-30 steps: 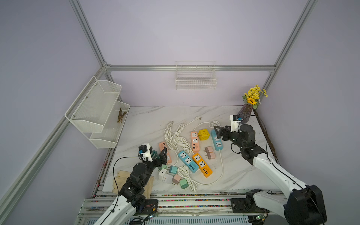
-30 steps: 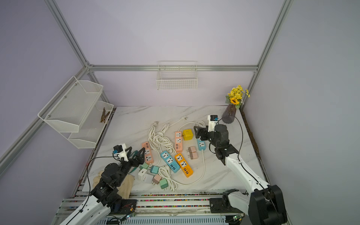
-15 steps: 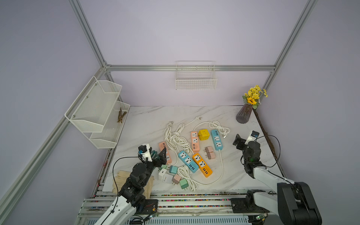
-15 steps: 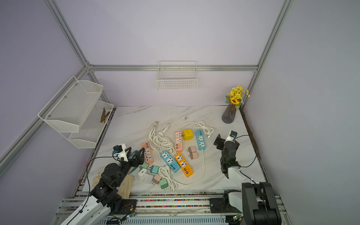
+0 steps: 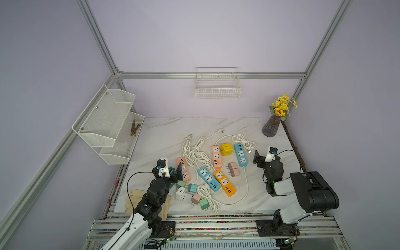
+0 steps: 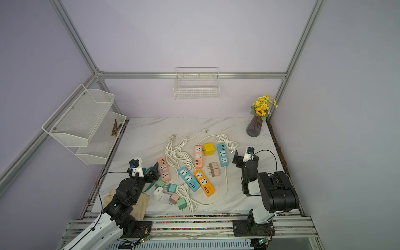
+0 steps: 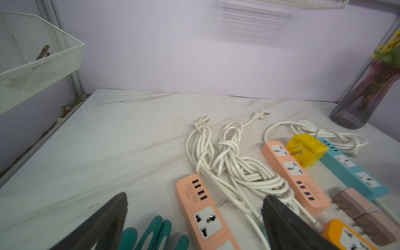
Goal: Pull the plug off the socket
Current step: Reset both arms
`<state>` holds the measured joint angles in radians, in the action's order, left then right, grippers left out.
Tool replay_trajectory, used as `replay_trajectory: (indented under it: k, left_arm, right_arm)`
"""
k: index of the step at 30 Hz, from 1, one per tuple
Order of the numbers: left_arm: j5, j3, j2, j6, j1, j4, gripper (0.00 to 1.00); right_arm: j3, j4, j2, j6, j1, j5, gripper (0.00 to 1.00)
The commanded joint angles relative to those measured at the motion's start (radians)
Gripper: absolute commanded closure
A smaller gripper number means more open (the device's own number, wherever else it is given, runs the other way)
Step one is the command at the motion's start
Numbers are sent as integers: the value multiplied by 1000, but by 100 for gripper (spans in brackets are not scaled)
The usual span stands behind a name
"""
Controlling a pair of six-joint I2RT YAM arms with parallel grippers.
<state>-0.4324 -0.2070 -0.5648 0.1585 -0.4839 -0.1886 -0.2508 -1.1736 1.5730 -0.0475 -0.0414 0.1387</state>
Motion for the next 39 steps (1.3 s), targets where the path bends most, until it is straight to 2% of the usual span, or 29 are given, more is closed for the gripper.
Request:
replay_trajectory:
  k: [1,3,6,9,10,12,13,14,17,18,30,36,39]
  left_arm:
    - [-147,-69,-121,-203,38,-167,0]
    - [-150,-78,-249,-254,104,-262,0]
    - [-55,-99,-498,-264,250,-401,0]
    - [95,-153,-772,-196,397,-546,0]
    - [120,-182,-829,-210,409,-579,0]
    - [274,-221,-911,-156,480,-561,0]
    - [326,-194,-991,-134,521,-673,0]
    - [356,-124,-1032,-141,530,-888,0]
    - [359,-192,-970,-123,538,-665,0]
    - [385,-197,-983,-147,537,-665,0]
    - [386,-185,-989,-149,535,-703,0]
    - [386,-184,-989,-150,535,-701,1]
    - [386,-184,-989,-149,535,-702,0]
  right_arm:
    - [-40,5,-2,16,-6,0,1]
    - [-37,0,-2,18,-6,1,1]
    - [-36,-1,-2,19,-6,0,1]
    - [-36,-1,-2,18,-6,1,1]
    - [-36,-1,-2,18,-6,0,1]
    - [-36,-1,-2,17,-6,0,1]
    - [-36,-2,-2,17,-5,0,0]
    - [-36,0,-3,19,-6,0,0]
    - [-36,-2,-3,20,-5,0,1]
    - [-35,-1,-3,19,-5,0,1]
    - [-23,-23,-7,17,-6,8,0]
    - [147,-372,22,-5,-5,70,1]
    - [178,-469,51,0,-8,57,0]
